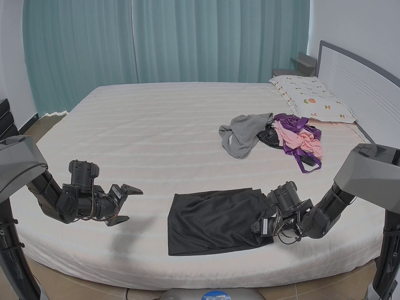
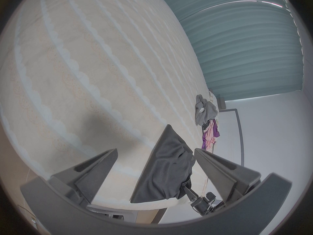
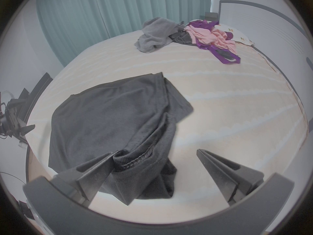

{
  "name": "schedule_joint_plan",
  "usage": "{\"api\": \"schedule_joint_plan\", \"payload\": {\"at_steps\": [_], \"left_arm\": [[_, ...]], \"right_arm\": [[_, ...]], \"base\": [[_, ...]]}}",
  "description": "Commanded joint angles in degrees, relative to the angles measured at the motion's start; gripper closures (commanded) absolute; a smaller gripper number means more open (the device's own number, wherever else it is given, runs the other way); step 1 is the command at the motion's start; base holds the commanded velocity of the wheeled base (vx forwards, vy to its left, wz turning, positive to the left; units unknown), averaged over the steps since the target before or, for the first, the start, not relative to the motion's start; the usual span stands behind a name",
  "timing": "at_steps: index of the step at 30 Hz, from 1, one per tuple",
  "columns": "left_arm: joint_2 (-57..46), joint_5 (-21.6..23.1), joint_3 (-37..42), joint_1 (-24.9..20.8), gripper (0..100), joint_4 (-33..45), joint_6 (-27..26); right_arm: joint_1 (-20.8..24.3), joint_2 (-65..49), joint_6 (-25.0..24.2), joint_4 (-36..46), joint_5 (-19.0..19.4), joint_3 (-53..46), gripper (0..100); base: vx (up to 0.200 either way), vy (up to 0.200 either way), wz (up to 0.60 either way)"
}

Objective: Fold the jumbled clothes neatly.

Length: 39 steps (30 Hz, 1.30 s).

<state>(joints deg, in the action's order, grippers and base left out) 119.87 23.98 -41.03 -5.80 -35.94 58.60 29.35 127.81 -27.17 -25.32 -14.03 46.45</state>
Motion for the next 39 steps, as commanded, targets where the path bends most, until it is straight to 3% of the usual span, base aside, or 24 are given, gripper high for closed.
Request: {"api": "schedule_joint_plan", "payload": {"at_steps": [1,8,13,19,24,32,39], "left_arm": [[0.1,0.02,-0.01,0.0,0,-0.01,0.02],[0.19,-0.07,-0.01,0.0,0,-0.01,0.02],[0.28,-0.34,-0.01,0.0,0,-0.01,0.02],[0.28,-0.42,-0.01,0.0,0,-0.01,0.02],[0.28,-0.42,-0.1,0.0,0,-0.01,0.02],[0.36,-0.51,-0.1,-0.09,0,-0.01,-0.07],[0.45,-0.51,-0.1,-0.09,0,-0.01,-0.07]], "right_arm": [[-2.28,-3.7,0.01,-0.08,0.14,-4.52,0],[-6.24,-7.31,-0.07,-1.75,2.52,-11.2,0],[-9.58,-8.8,0.37,-6.85,4.19,-16.83,0],[-12.22,-10.65,0.01,-14.23,8.85,-20.52,0],[-11.6,-11.26,-0.51,-17.04,13.42,-19.73,0],[-7.47,-6.96,-3.94,-16.87,16.84,-15.33,0],[-6.77,-2.03,-3.5,-17.04,17.02,-14.89,0]], "base": [[0.0,0.0,0.0],[0.0,0.0,0.0],[0.0,0.0,0.0],[0.0,0.0,0.0],[0.0,0.0,0.0],[0.0,0.0,0.0],[0.0,0.0,0.0]]}}
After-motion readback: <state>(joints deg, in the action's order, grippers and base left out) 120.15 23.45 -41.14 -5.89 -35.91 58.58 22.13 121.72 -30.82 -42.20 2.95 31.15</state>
